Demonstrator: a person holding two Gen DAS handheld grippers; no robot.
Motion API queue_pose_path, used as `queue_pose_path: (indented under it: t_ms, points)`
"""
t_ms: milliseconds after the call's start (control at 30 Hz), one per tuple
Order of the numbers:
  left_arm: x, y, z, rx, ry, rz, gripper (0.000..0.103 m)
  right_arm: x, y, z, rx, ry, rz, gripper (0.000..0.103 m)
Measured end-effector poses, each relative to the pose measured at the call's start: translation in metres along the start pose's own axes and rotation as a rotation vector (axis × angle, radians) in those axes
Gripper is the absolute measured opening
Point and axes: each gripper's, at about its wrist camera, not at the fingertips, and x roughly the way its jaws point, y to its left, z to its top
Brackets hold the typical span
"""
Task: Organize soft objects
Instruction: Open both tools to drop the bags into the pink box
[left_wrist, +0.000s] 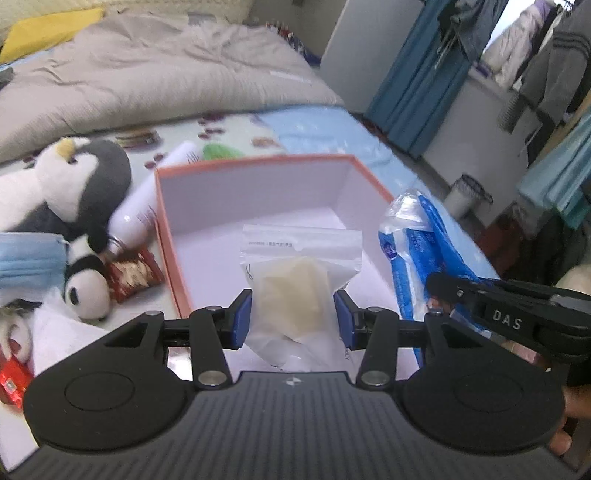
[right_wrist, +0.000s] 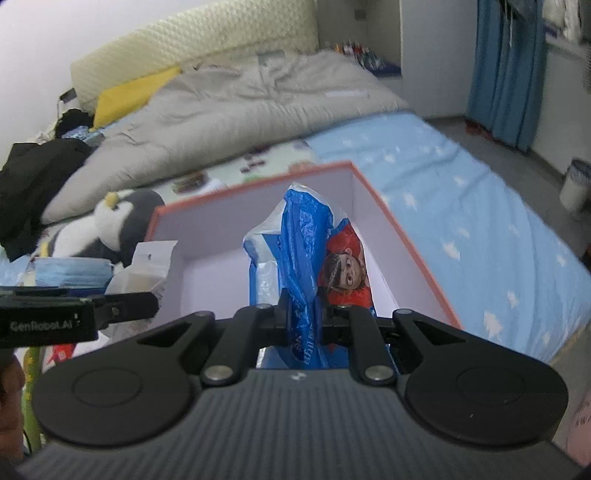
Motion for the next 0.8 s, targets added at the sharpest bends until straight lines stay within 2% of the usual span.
queue_pose_path:
  t_ms: [233,367,400,600,800]
  points:
    - [0.022,-0.004,-0.009,0.016,0.046,0.005,0.054,0.016,-0.011,-0.018,0.022,0.05,-0.013,0.021]
    - [0.021,-0.004,-0.011,0.02,0.05,0.019,0.065,0.016,-0.016,-0.017,0.043,0.052,0.0,0.041]
    - [0.019,-0.005,-0.011,0.022,0.044,0.017,0.065,0.015,-0.015,-0.017,0.038,0.048,0.002,0.043]
    - [-0.006,-0.005,-0.011,0.03,-0.014,0.016,0.065,-0.004,-0.013,-0.015,0.042,-0.011,0.029,0.043]
    - [-0.046,-0.005,-0.02,0.066,-0.105,0.035,0.065,-0.032,-0.002,-0.016,0.028,-0.102,0.06,0.043]
